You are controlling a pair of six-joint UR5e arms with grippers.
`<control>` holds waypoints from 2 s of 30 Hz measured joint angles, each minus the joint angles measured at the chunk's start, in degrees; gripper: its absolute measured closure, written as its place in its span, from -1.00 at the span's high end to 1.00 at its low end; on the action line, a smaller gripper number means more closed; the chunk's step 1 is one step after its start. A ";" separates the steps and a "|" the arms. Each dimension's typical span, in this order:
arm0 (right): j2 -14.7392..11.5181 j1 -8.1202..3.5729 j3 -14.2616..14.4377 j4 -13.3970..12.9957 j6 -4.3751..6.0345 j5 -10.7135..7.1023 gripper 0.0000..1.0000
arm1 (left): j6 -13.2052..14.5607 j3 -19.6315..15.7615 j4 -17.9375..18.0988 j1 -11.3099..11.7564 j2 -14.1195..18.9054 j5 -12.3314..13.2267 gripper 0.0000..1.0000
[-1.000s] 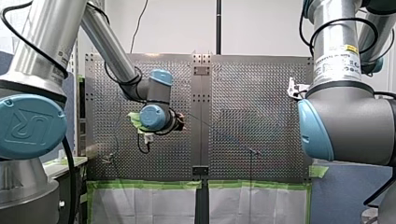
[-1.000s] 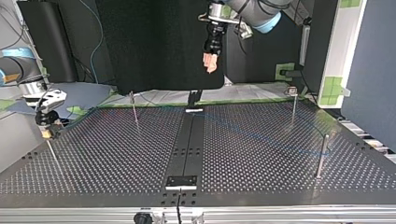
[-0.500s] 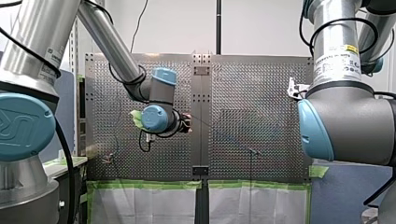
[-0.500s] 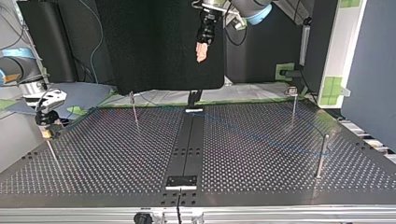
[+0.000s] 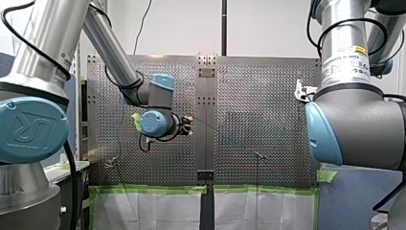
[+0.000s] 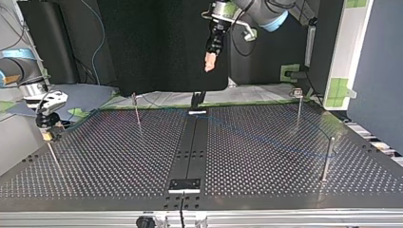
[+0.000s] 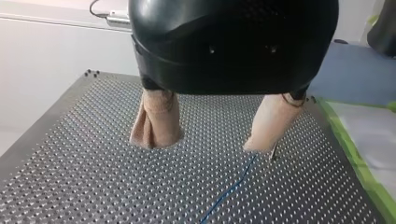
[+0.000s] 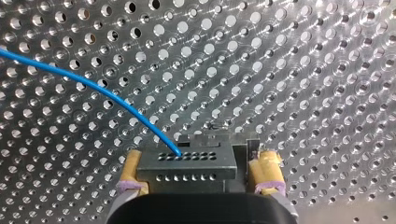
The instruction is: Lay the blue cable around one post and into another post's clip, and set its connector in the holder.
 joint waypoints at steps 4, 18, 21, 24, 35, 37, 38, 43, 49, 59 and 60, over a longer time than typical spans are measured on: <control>0.00 0.00 0.00 0.00 0.00 0.00 1.00 | 0.84 0.02 -0.03 1.70 0.00 0.40 1.00; 0.00 0.00 0.00 0.00 0.00 0.00 1.00 | 1.31 0.03 -0.04 2.89 0.00 0.45 1.00; 0.00 0.00 0.00 0.00 0.00 0.00 1.00 | 1.31 0.03 -0.04 2.90 0.00 0.45 1.00; 0.00 0.00 0.00 0.00 0.00 0.00 1.00 | 1.31 0.04 -0.04 2.90 0.00 0.45 1.00; 0.00 0.00 0.00 -0.01 0.00 0.00 1.00 | 1.31 0.03 -0.04 2.90 0.00 0.45 1.00; 0.00 0.00 0.00 0.00 0.00 0.00 1.00 | 1.31 0.04 -0.04 2.90 0.00 0.45 1.00; 0.00 0.00 0.00 -0.01 0.00 0.00 1.00 | 1.31 0.04 -0.04 2.90 0.00 0.45 1.00; 0.00 0.00 0.00 0.00 0.00 0.00 1.00 | 1.31 0.04 -0.04 2.90 0.00 0.45 1.00; 0.00 0.00 0.00 0.00 0.00 0.00 1.00 | 1.32 0.04 -0.04 2.90 0.00 0.45 1.00; 0.00 0.00 0.00 0.00 0.00 0.00 1.00 | 1.31 0.03 -0.04 2.90 0.00 0.45 1.00; 0.00 0.00 0.00 0.00 0.00 0.00 1.00 | 1.32 0.03 -0.04 2.90 0.00 0.45 1.00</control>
